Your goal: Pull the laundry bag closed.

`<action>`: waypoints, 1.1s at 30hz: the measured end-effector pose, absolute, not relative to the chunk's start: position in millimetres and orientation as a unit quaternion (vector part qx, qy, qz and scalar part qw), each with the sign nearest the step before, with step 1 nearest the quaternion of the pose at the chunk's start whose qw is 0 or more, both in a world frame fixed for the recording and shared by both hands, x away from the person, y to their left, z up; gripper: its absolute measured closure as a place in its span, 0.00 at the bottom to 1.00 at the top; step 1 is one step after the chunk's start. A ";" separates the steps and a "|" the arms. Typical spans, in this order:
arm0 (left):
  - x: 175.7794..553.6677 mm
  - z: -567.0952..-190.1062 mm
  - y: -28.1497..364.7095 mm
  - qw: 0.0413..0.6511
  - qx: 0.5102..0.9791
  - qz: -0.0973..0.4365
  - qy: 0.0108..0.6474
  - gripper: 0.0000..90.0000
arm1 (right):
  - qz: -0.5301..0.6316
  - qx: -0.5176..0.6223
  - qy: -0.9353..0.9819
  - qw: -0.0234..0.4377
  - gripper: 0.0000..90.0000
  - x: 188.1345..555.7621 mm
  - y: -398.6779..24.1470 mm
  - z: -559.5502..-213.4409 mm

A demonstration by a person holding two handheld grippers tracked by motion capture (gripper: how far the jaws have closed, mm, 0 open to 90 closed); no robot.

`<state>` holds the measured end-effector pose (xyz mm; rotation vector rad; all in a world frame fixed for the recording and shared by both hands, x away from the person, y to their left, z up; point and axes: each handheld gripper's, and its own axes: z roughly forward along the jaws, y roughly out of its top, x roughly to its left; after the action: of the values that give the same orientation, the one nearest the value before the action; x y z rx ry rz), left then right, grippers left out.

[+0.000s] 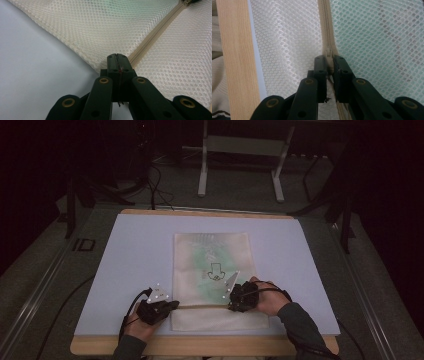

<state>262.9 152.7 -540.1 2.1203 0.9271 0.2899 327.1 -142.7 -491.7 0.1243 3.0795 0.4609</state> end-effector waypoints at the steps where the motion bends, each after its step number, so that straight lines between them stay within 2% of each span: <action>1: 263.0 -540.2 152.8 0.394 0.836 0.114 0.365 1.00 | 0.143 0.042 0.989 0.012 0.91 326.9 -143.0 -491.4; 33: 263.2 -540.2 152.9 0.395 0.836 0.113 0.365 1.00 | 0.135 0.050 0.989 0.021 0.91 327.2 -160.9 -486.3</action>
<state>263.2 152.9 -540.2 2.1192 0.9251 0.2866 327.2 -160.9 -486.3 0.1549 3.0671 0.4200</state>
